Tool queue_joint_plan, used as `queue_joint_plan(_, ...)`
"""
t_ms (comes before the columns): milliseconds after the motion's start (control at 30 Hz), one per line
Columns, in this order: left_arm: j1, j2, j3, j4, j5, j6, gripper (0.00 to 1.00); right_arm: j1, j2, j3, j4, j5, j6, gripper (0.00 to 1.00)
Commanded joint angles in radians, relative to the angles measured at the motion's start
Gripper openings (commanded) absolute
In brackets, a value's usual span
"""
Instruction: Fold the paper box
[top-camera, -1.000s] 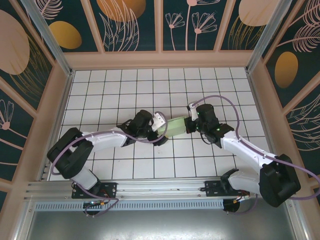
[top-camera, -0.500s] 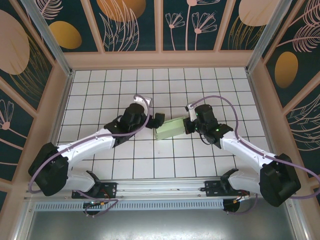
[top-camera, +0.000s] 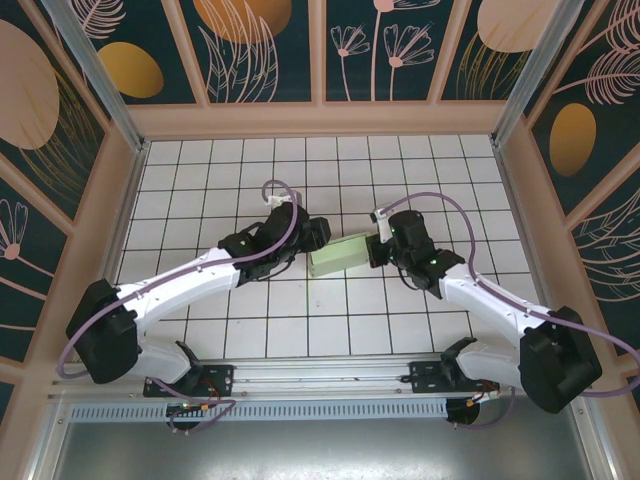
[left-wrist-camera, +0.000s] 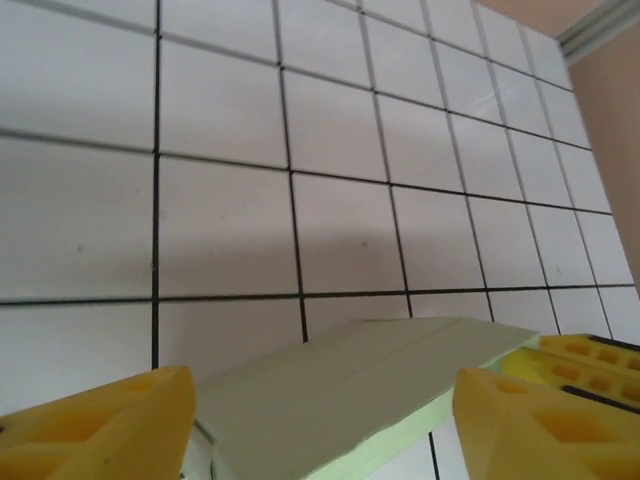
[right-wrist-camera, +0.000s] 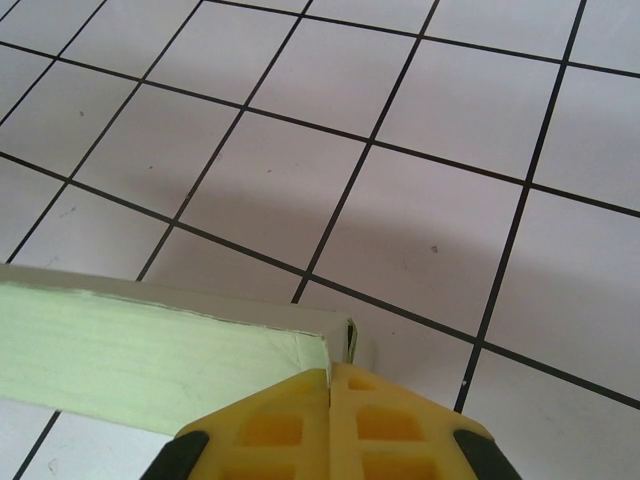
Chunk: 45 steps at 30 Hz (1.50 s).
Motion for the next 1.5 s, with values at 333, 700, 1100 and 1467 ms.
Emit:
queue_joint_plan(333, 0.019, 0.110, 0.020, -0.048, 0.061, -0.081, 0.56, 0.017, 0.020, -0.086, 0.122, 0.015, 0.032, 0.00)
queue_joint_plan(700, 0.019, 0.171, -0.069, -0.018, 0.115, -0.093, 0.45, 0.021, 0.038, -0.062, 0.121, 0.001, 0.055, 0.00)
queue_joint_plan(1100, 0.038, 0.207, -0.097, -0.020, 0.123, -0.102, 0.41, -0.003, -0.123, -0.103, 0.181, -0.026, 0.022, 0.59)
queue_joint_plan(1467, 0.038, 0.202, -0.117, -0.002, 0.117, -0.069, 0.37, -0.091, 0.014, 0.028, 0.123, -0.075, 0.386, 0.65)
